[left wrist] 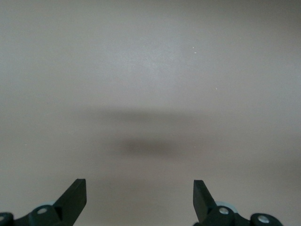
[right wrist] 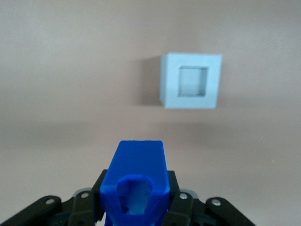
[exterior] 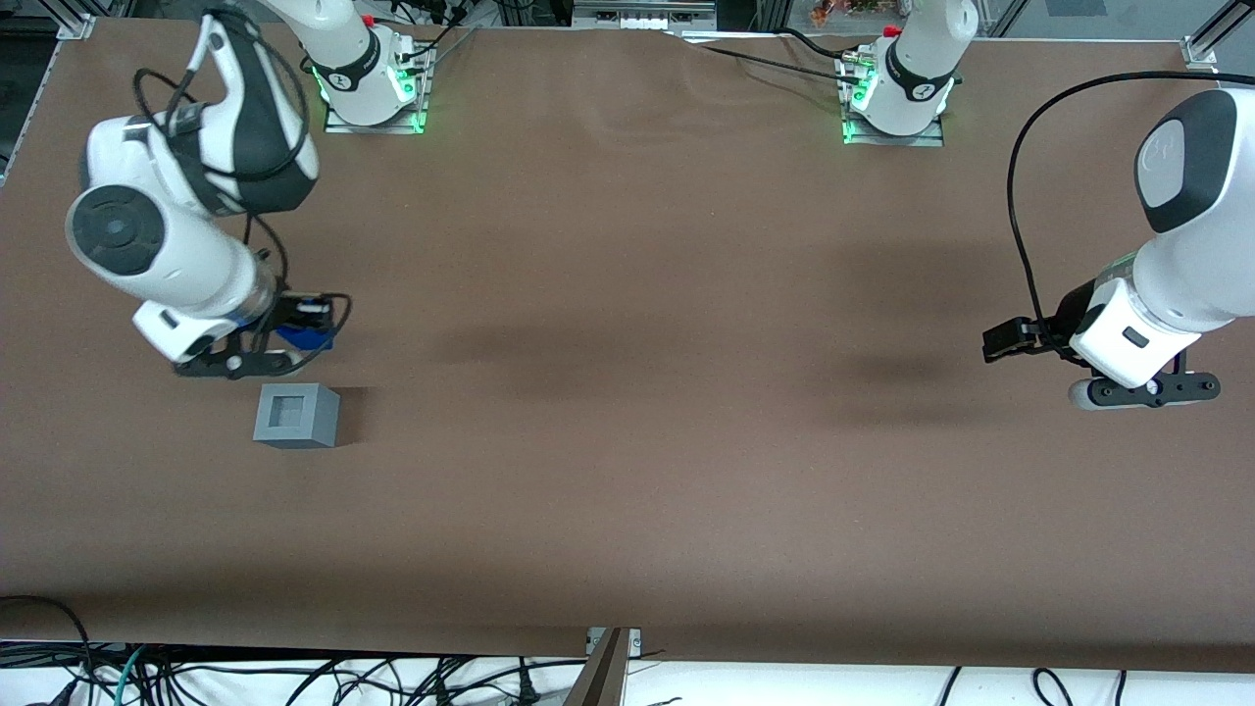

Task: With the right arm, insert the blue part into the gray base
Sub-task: 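Lift the blue part and carry it toward the gray base, then lower the blue part into the gray base's square hole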

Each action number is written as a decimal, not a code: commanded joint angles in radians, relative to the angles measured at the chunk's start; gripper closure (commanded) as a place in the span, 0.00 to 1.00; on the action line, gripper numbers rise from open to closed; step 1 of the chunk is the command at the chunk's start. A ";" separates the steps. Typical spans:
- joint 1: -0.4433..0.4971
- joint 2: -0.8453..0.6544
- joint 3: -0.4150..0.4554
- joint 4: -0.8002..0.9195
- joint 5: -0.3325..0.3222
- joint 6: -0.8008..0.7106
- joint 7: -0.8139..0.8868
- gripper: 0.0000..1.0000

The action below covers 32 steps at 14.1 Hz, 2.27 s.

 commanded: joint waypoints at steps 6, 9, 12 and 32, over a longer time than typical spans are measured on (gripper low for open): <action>-0.117 0.182 0.005 0.111 0.010 0.086 -0.079 0.75; -0.119 0.216 0.005 0.111 -0.002 0.148 -0.082 0.75; -0.126 0.225 0.005 0.106 -0.002 0.154 -0.109 0.75; -0.150 0.273 0.004 0.097 -0.004 0.215 -0.240 0.75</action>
